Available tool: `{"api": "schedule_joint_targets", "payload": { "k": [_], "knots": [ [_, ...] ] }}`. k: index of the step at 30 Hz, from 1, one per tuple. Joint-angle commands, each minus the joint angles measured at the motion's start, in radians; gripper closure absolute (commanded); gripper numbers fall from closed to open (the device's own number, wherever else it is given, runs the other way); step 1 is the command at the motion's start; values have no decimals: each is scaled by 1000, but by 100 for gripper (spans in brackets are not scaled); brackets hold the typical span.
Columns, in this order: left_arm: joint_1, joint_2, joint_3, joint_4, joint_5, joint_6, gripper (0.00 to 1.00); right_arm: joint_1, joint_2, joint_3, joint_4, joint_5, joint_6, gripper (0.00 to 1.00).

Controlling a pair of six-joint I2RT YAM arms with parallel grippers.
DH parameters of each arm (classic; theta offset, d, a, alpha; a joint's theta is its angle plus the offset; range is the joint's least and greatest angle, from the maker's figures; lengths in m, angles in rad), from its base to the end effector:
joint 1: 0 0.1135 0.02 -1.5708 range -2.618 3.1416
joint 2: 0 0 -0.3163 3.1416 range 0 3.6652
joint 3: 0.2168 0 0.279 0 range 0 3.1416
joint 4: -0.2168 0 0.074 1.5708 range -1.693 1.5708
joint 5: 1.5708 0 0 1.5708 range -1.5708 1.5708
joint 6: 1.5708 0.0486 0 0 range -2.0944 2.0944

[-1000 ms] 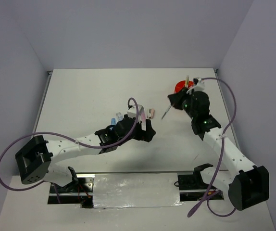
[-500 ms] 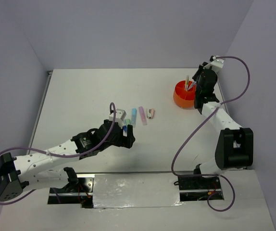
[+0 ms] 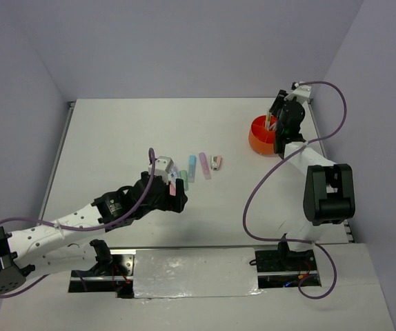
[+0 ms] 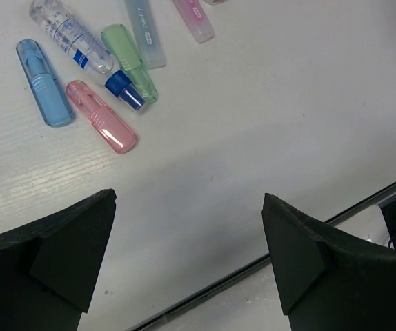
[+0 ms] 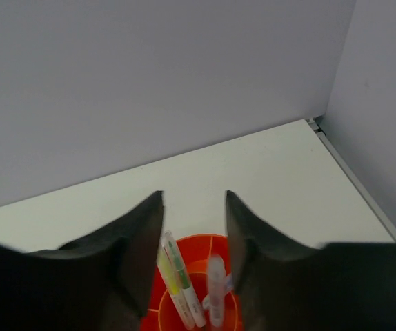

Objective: Sort the stationery into containers
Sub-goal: Place the pen in the storage box, then pick up the pen from the center of the board.

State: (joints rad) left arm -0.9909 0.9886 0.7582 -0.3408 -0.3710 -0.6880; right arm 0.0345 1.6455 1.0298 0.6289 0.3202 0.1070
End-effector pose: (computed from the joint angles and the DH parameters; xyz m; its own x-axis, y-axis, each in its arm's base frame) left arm 0.1382 -0.1789 0.3094 -0.6178 -0.1369 -0.7744 0.2851 0.8788 -0.3828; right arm 0.4211 -0.0008 0.3221 0.0432 0.1029 -0.9938 0.2788 0.9539 0.1109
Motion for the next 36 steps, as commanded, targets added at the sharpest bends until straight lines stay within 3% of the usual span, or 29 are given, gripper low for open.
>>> {"api": "schedule_joint_targets", "payload": {
  "k": [1, 3, 4, 7, 12, 16, 19, 23, 25, 28, 31, 36],
  "knots": [
    [0, -19, -13, -9, -34, -21, 1, -5, 4, 1, 80, -21, -6, 48],
    [0, -22, -17, -15, -34, -27, 1, -7, 8, -4, 68, -21, 5, 38],
    [0, -24, -20, -15, -34, -30, 1, -7, 4, -5, 60, -21, 10, 29],
    [1, -33, -28, -24, -51, -45, 1, -7, -28, 1, 26, -46, 17, 20],
    [15, 1, -5, -98, -126, -139, 1, 1, -176, 4, -108, -105, 140, 17],
    [63, 85, 16, -109, -125, -192, 1, 30, -323, -49, -377, -150, 325, 13],
    [135, 149, 21, -70, -88, -174, 1, 86, -397, -180, -400, -222, 411, 13],
    [216, 231, 82, -67, -59, -157, 1, 255, -481, -276, -512, -126, 396, 12],
    [230, 286, 113, -89, -69, -162, 4, 330, -524, -313, -592, -84, 405, 12],
    [251, 359, 173, -106, -71, -136, 19, 392, -605, -390, -633, -130, 425, 13],
    [297, 427, 214, -101, -45, -84, 21, 442, -720, -462, -688, -147, 447, 14],
    [360, 530, 262, -100, 6, -6, 35, 461, -944, -546, -736, -205, 490, 15]
  ]
}}
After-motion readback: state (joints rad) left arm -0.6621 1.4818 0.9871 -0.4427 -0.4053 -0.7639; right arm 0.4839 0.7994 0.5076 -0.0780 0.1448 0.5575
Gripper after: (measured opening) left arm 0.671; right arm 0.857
